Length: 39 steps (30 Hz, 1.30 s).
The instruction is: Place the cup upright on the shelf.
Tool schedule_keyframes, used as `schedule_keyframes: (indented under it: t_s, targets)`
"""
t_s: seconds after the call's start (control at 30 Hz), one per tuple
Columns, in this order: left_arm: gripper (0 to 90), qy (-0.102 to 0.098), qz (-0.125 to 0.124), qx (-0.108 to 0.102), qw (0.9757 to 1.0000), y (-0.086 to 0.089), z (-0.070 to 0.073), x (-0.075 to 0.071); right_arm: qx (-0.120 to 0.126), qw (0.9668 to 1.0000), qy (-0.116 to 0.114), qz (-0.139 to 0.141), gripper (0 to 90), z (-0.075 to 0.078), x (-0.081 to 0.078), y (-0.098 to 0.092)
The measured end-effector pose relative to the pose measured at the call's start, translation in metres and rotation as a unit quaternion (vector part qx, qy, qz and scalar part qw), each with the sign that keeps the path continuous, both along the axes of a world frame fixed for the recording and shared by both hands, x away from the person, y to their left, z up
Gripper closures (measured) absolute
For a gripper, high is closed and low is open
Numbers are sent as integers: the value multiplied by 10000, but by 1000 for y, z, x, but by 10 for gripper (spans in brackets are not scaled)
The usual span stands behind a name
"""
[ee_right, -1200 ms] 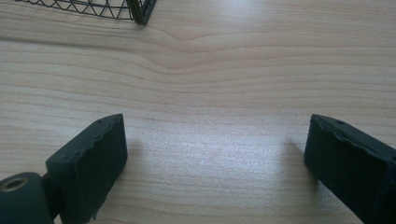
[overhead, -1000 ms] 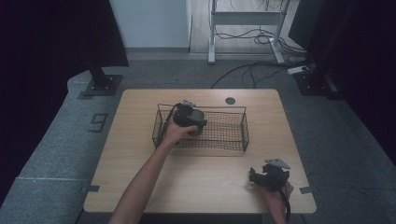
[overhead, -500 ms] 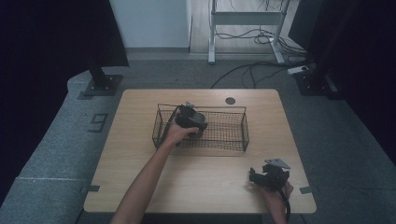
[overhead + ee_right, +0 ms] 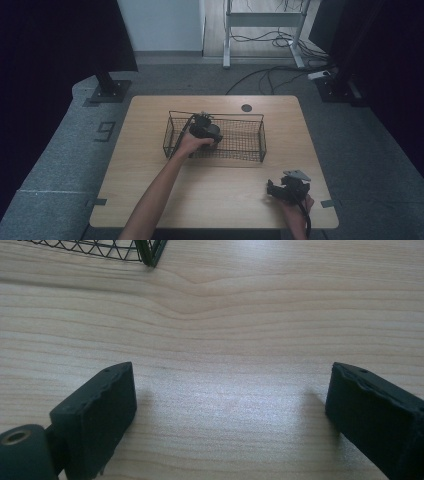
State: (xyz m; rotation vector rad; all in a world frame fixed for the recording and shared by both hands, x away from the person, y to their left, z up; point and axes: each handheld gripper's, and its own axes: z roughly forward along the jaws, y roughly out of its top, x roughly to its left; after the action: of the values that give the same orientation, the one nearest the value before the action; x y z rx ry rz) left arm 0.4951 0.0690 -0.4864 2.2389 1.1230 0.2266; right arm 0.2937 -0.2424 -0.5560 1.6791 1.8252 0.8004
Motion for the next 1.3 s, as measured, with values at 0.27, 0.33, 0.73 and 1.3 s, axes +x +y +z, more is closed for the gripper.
schedule_keyframes:
  t_s: [0.27,0.33,0.73,1.3]
  targets:
    - [131,69,50,54,9999,0,-1,1,1,10000,2,-1,60,0,0,0]
    - [123,77,62,64,9999,0,-1,1,2,10000,1,-2,60,0,0,0]
    - [89,33,120,-27,9999,3,8,-2,4,10000,-1,-2,61,0,0,0]
    - [79,-520,123,-529,9972,23,57,-34,1,10000,10,3,61,0,0,0]
